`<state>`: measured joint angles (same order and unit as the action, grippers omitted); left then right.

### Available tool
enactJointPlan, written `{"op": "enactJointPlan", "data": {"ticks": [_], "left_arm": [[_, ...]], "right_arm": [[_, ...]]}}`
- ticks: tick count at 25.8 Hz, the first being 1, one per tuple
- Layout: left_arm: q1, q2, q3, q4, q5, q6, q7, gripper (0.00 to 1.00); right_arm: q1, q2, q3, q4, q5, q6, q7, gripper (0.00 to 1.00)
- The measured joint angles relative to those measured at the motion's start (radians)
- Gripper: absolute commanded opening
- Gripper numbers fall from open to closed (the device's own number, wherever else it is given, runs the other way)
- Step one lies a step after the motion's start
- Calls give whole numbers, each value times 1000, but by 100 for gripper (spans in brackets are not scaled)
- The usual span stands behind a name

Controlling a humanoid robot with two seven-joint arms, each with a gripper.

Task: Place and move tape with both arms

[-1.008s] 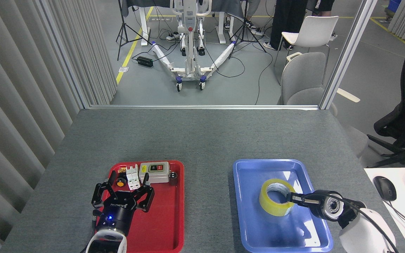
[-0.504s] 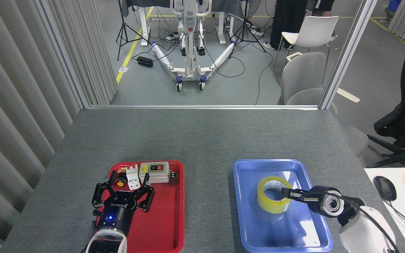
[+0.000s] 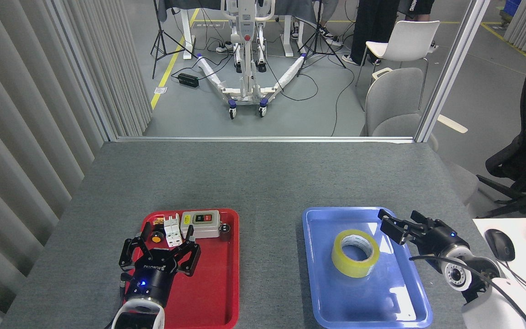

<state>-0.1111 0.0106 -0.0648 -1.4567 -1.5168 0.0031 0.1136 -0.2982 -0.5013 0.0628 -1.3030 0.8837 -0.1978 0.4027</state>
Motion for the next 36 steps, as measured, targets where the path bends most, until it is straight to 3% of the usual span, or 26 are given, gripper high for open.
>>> {"op": "enactJointPlan", "data": {"ticks": [6, 12, 19, 36], "left_arm": [[2, 0, 0, 5, 1, 0, 0, 100], [3, 0, 1, 8, 2, 0, -1, 100], [2, -1, 3, 11, 6, 0, -2, 100], [1, 0, 4, 16, 33, 2, -2, 100]], "right_arm": [[164, 67, -100, -133, 285, 4, -391, 99], [302, 159, -217, -263, 403, 11, -485, 99], [410, 140, -242, -291, 428, 11, -489, 100], [404, 154, -252, -282, 423, 18, -494, 100]]}}
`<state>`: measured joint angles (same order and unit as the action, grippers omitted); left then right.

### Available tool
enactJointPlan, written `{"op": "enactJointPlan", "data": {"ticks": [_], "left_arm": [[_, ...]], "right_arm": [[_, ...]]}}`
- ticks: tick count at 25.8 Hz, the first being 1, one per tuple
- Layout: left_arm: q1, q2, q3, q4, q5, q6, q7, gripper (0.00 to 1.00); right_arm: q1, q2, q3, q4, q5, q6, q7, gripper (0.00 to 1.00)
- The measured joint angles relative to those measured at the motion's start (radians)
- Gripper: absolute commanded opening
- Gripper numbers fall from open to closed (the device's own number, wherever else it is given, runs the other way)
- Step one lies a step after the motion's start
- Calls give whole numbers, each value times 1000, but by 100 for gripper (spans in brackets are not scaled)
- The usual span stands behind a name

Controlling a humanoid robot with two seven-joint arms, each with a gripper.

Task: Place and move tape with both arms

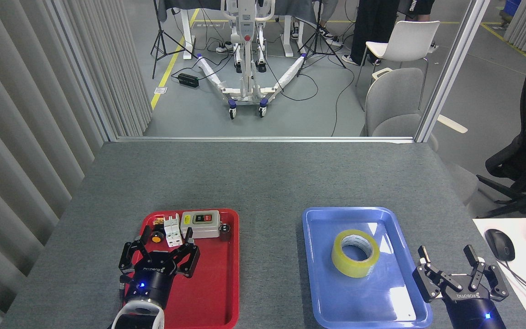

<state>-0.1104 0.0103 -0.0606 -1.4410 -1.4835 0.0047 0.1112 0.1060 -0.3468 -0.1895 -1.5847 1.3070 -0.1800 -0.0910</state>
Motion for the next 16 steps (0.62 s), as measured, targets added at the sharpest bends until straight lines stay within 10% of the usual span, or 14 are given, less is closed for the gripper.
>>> {"op": "enactJointPlan", "data": {"ticks": [16], "left_arm": [[0, -2, 3, -9, -2, 8, -1, 100]], "right_arm": [[-7, 7, -7, 4, -4, -8, -3, 100]]}}
